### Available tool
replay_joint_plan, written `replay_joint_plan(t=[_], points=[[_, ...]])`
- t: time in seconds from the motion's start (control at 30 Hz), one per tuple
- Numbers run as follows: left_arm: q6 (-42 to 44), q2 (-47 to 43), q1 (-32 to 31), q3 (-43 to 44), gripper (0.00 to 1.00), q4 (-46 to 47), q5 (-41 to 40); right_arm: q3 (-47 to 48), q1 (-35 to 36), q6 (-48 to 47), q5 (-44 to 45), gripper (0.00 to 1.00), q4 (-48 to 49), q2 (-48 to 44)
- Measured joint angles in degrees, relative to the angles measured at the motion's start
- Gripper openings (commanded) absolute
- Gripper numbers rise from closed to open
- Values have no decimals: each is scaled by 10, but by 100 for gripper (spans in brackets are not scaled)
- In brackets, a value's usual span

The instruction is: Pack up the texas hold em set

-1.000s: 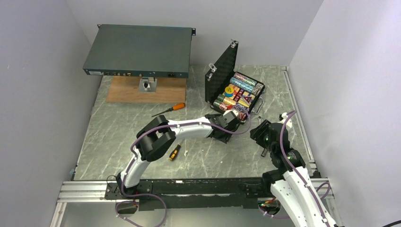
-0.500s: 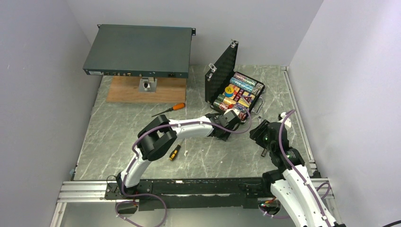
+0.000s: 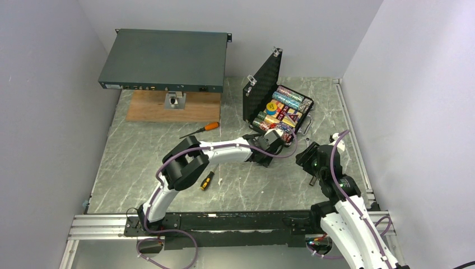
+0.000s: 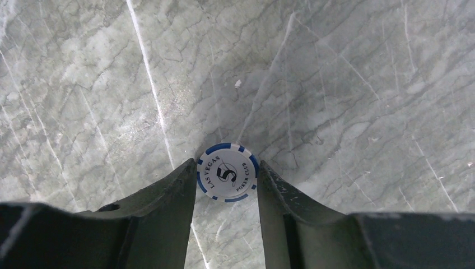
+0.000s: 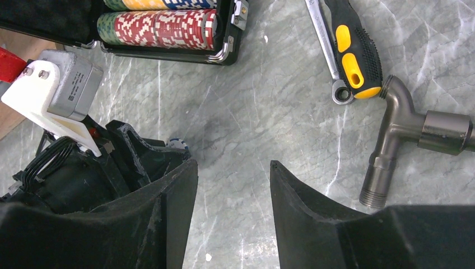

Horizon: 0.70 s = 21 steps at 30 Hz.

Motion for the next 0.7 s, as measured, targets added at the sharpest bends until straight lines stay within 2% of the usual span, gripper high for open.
replay_joint_plan(t=[0.2, 0.33, 0.7], points=[[2, 0, 0, -2, 29, 5, 8, 0, 0, 0, 0, 52, 0, 0], [6, -5, 0, -10, 21, 14, 9, 0, 0, -1, -1, 52, 0, 1], [32, -73, 8, -76, 16, -6, 12, -20, 0, -8, -46, 53, 32, 61]])
